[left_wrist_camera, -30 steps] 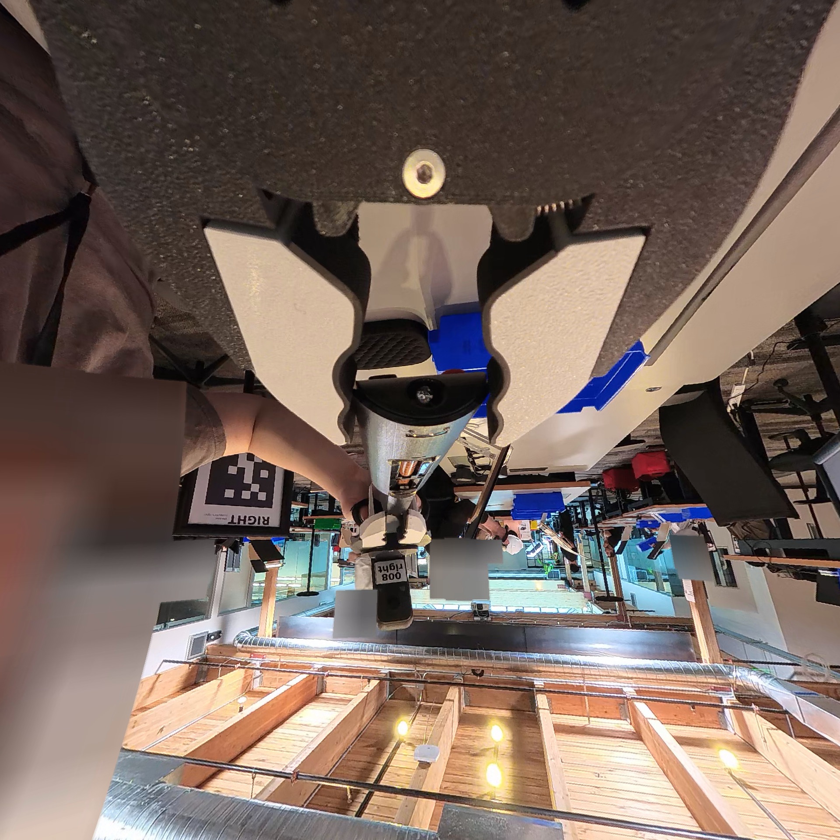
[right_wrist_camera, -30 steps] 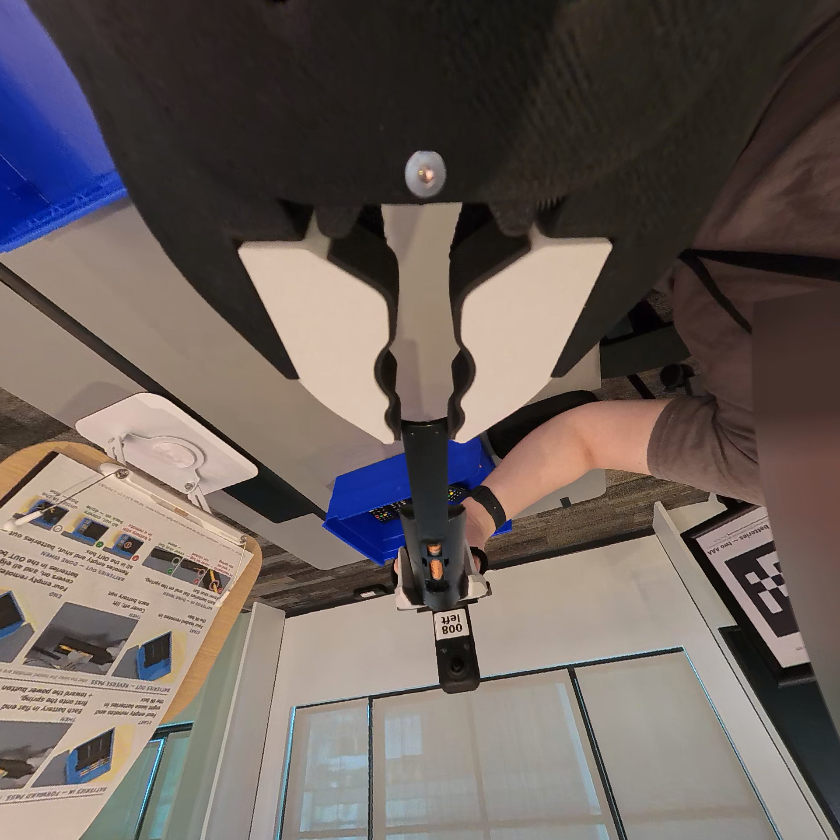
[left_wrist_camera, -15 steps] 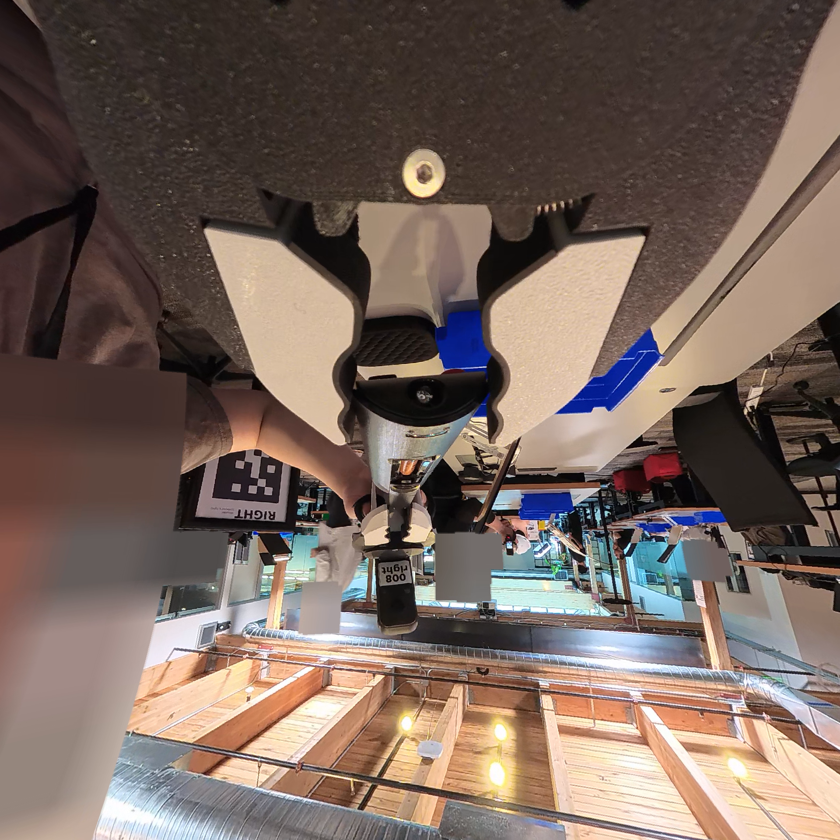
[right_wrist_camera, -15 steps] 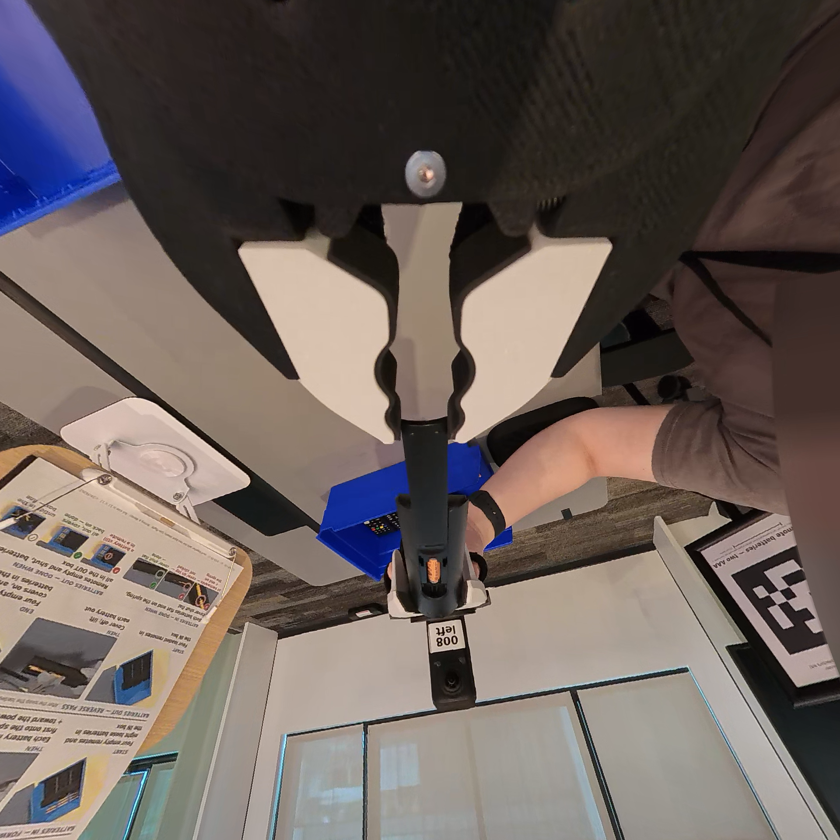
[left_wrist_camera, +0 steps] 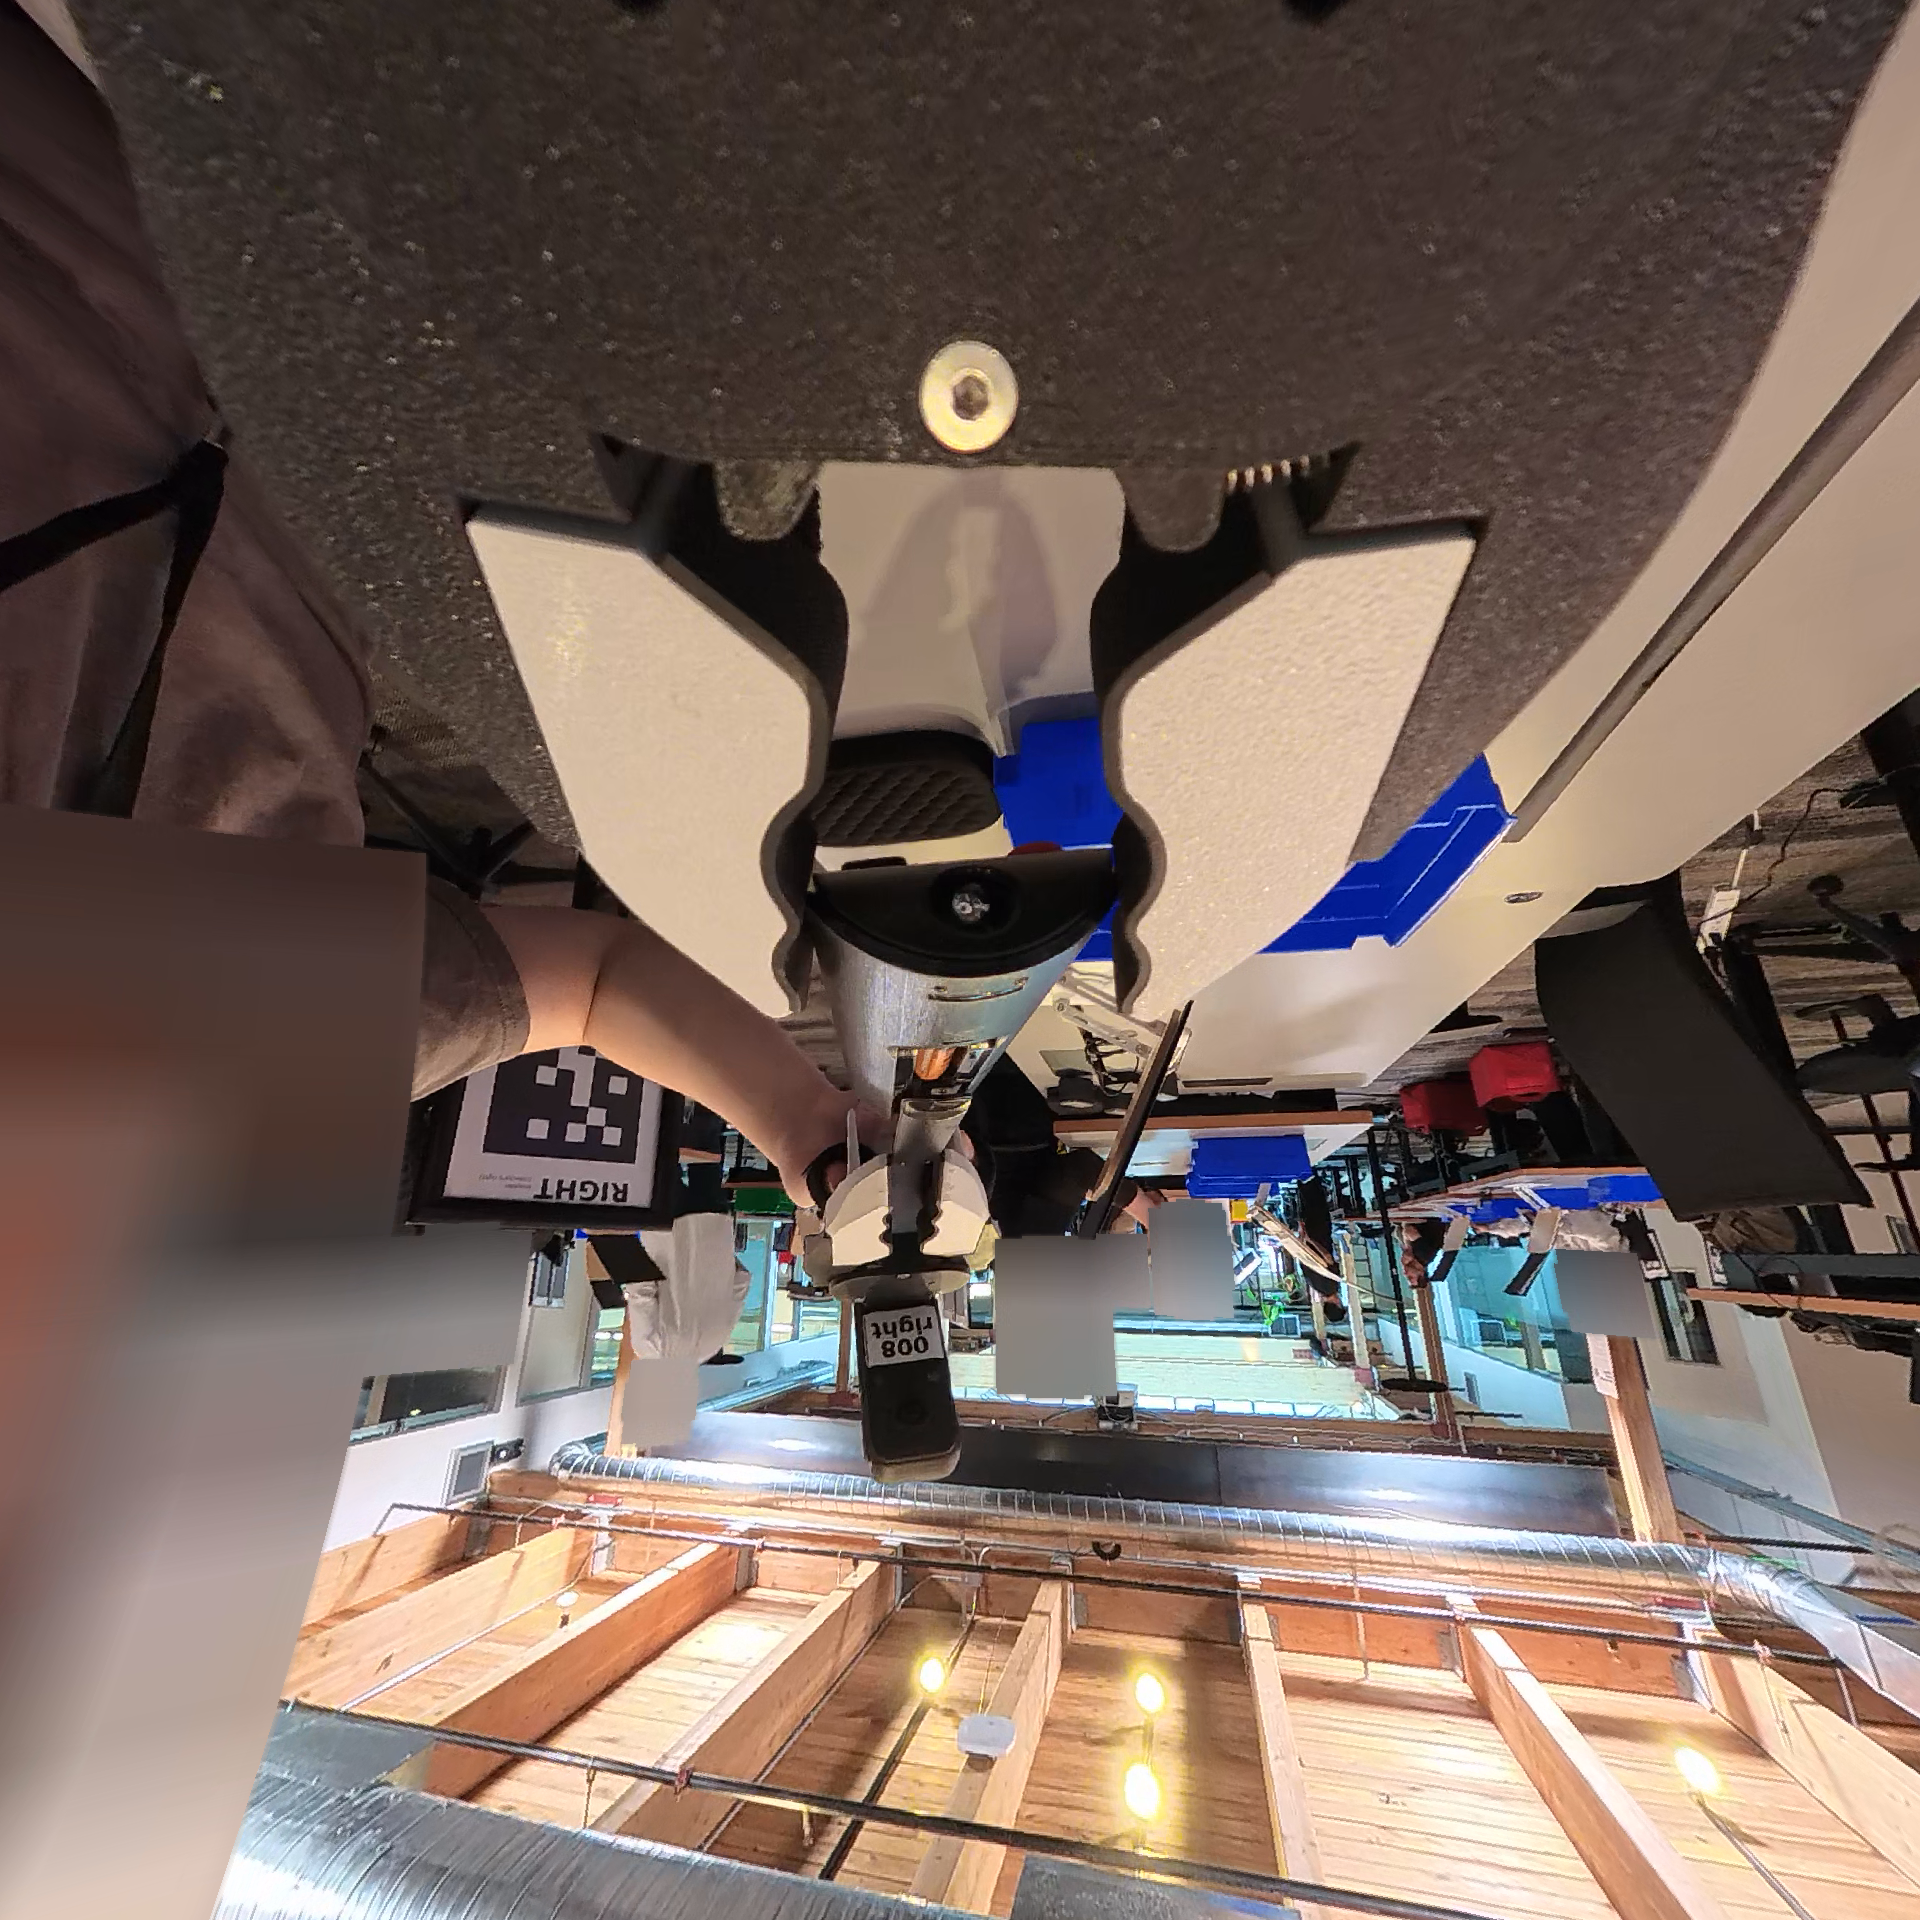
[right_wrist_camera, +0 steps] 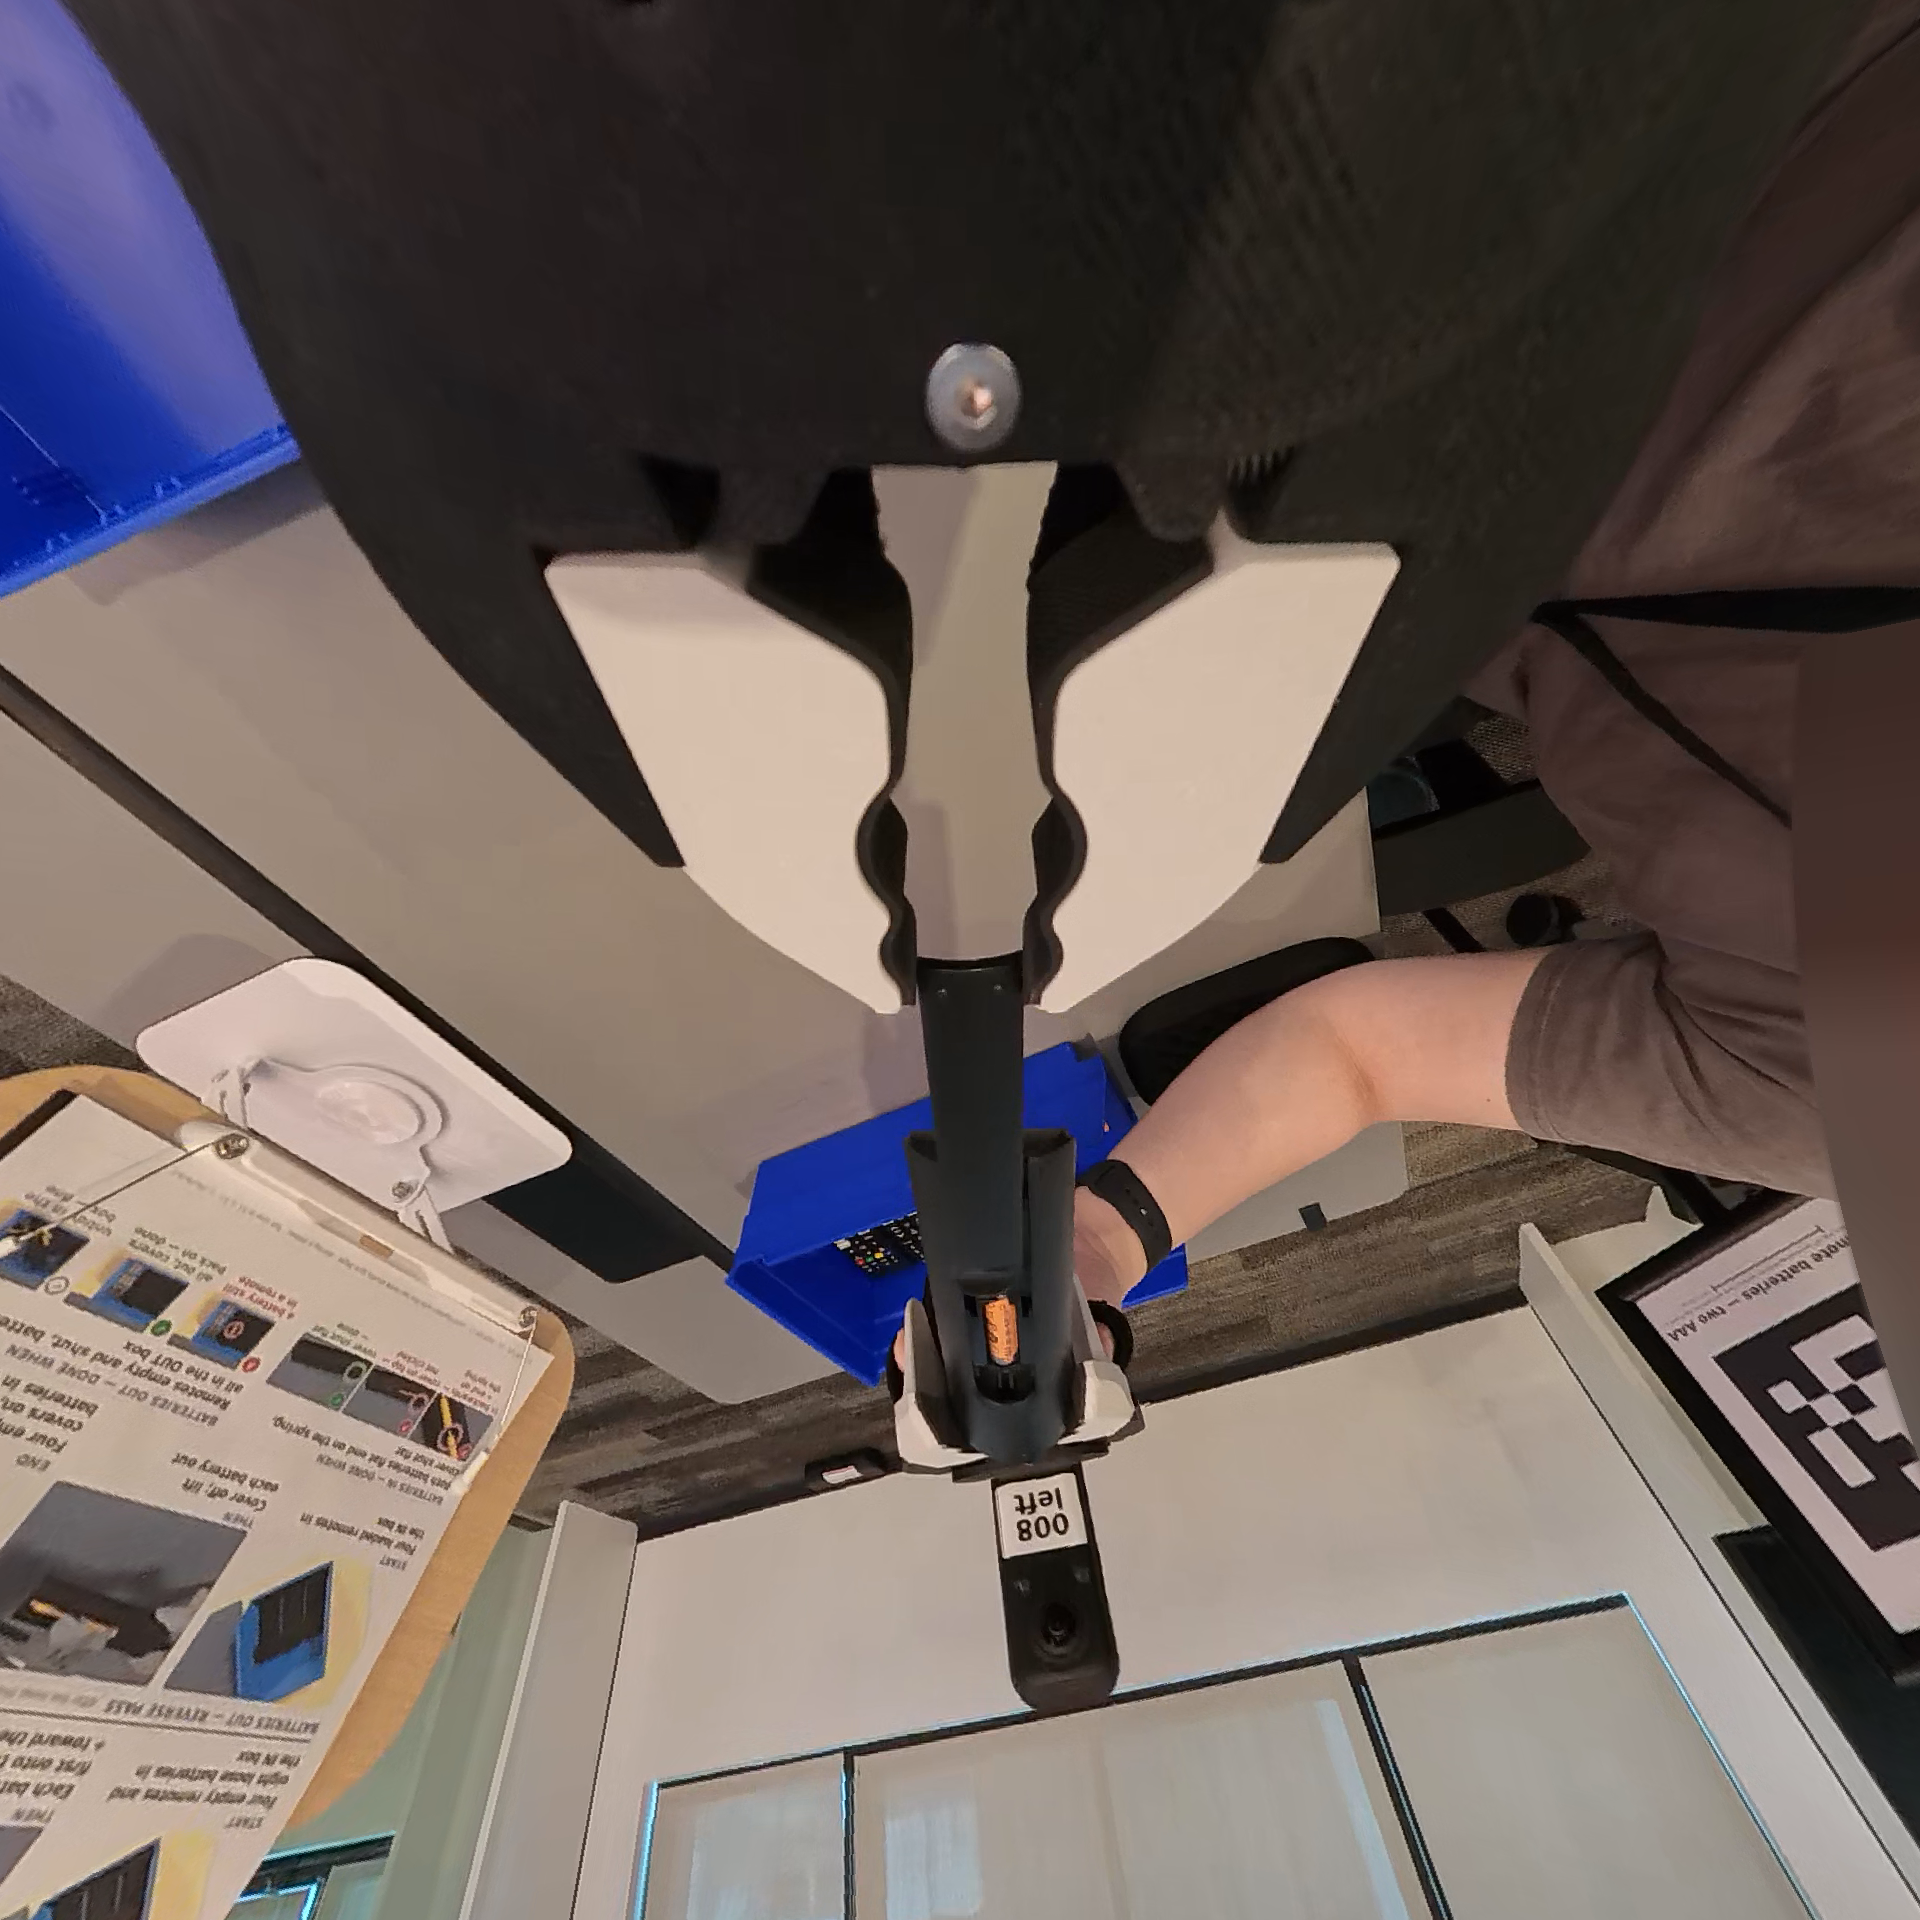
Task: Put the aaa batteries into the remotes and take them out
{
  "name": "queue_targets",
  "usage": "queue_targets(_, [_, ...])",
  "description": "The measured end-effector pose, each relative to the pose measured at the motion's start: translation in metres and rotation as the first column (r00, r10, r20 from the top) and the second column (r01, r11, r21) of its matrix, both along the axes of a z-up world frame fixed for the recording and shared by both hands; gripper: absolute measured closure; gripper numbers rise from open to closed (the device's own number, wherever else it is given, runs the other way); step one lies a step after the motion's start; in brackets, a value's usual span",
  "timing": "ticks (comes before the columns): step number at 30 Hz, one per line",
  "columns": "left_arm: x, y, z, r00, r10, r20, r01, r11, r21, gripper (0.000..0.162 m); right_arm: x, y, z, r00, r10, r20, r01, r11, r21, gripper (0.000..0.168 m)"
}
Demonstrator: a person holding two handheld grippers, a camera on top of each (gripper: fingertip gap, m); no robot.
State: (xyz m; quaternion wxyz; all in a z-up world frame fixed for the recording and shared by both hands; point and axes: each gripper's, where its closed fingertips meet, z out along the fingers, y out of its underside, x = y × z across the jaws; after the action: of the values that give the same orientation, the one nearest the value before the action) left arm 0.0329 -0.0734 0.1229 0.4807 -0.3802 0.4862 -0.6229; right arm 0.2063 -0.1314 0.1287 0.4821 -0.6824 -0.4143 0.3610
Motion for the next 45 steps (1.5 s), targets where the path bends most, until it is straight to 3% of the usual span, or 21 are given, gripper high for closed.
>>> queue_targets(14, [0.001, -0.001, 0.0, 0.999, -0.019, 0.026, 0.02, 1.0, -0.015, 0.114, -0.003, -0.001, -0.006, 1.0, 0.007, -0.006, -0.007, 1.0, -0.015, 0.148])
queue_targets(17, [0.023, 0.016, -0.04, 0.995, -0.033, -0.095, 0.02, 0.991, -0.135, 0.141, -0.011, 0.004, -0.046, 0.997, -0.029, -0.067, 0.02, 0.99, -0.138, 0.149])
queue_targets(18, [0.032, 0.018, -0.053, 0.989, -0.03, -0.148, 0.001, 0.982, -0.191, 0.142, -0.015, 0.005, -0.064, 0.993, -0.073, -0.097, 0.053, 0.98, -0.192, 0.149])
queue_targets(19, [0.043, 0.023, -0.063, 0.979, 0.0, -0.205, -0.052, 0.966, -0.252, 0.149, -0.025, 0.005, -0.079, 0.981, -0.104, -0.161, 0.067, 0.973, -0.219, 0.167])
queue_targets(21, [0.069, 0.036, -0.089, 0.923, 0.102, -0.371, -0.208, 0.944, -0.257, 0.162, -0.048, 0.013, -0.115, 0.967, -0.15, -0.206, 0.103, 0.969, -0.224, 0.168])
queue_targets(24, [0.086, 0.035, -0.114, 0.878, 0.054, -0.476, -0.229, 0.92, -0.318, 0.162, -0.062, 0.043, -0.175, 0.96, -0.258, -0.105, 0.229, 0.946, -0.23, 0.167])
queue_targets(27, [0.084, 0.04, -0.115, 0.883, 0.056, -0.467, -0.24, 0.907, -0.346, 0.162, -0.057, 0.076, -0.205, 0.937, -0.347, -0.045, 0.331, 0.921, -0.206, 0.167])
queue_targets(30, [0.084, 0.044, -0.121, 0.867, 0.082, -0.491, -0.264, 0.912, -0.313, 0.162, -0.053, 0.088, -0.211, 0.954, -0.298, 0.037, 0.3, 0.952, -0.058, 0.167])
queue_targets(33, [0.088, 0.047, -0.14, 0.829, 0.092, -0.552, -0.299, 0.906, -0.299, 0.162, -0.051, 0.084, -0.224, 0.971, -0.209, 0.116, 0.222, 0.969, -0.111, 0.144])
queue_targets(37, [0.094, 0.055, -0.159, 0.789, 0.142, -0.598, -0.373, 0.883, -0.283, 0.162, -0.029, 0.094, -0.237, 0.921, -0.271, 0.28, 0.282, 0.959, 0.0, 0.131])
queue_targets(39, [0.094, 0.055, -0.172, 0.745, 0.124, -0.655, -0.384, 0.884, -0.269, 0.156, -0.026, 0.095, -0.24, 0.907, -0.294, 0.302, 0.314, 0.949, -0.022, 0.13])
queue_targets(42, [0.094, 0.065, -0.168, 0.75, 0.186, -0.635, -0.423, 0.873, -0.244, 0.148, -0.023, 0.087, -0.257, 0.869, -0.213, 0.448, 0.248, 0.969, -0.02, 0.124])
queue_targets(45, [0.09, 0.064, -0.165, 0.751, 0.168, -0.638, -0.409, 0.877, -0.252, 0.142, -0.024, 0.074, -0.267, 0.813, -0.102, 0.574, 0.117, 0.993, 0.011, 0.122])
